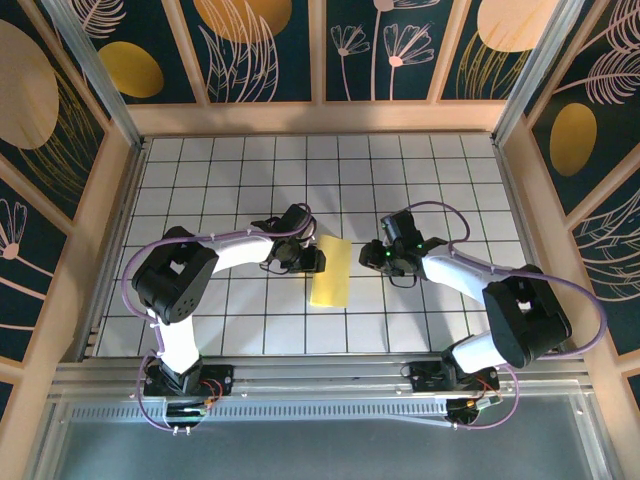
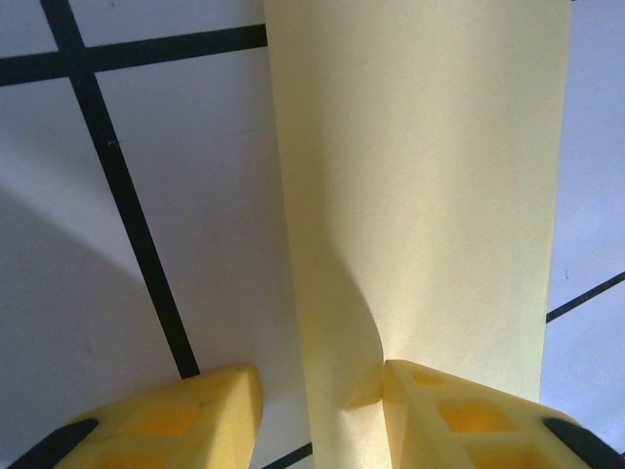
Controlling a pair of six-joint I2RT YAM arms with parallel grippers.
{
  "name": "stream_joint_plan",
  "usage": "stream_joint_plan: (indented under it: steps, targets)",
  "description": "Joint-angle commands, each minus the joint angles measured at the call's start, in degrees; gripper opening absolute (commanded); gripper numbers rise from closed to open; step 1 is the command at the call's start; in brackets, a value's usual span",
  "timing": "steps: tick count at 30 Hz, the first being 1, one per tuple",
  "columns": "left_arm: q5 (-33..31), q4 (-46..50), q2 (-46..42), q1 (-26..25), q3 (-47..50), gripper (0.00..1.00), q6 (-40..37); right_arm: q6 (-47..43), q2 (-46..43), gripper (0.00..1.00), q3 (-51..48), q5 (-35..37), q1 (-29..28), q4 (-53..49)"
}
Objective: Fold a paper plane with a square sheet of paper (fold left side to right side)
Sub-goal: First fold in half a square sheet of paper at the center of the table.
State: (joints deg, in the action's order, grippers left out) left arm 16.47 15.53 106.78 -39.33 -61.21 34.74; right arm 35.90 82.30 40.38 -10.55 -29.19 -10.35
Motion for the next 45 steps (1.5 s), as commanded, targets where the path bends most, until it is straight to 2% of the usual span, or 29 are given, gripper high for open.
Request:
stream_joint_plan:
  steps: [1, 45]
  targets:
    - [1.45, -2.32, 4.13, -1.35, 1.26, 0.4, 1.09, -0.84, 0.37, 0.39, -0.13, -0.09, 0.19, 0.76]
    - [2.08, -1.56, 4.93, -1.3, 1.88, 0.4, -1.34, -0.92, 1.35, 0.39, 0.56, -0.79, 0.1, 1.03]
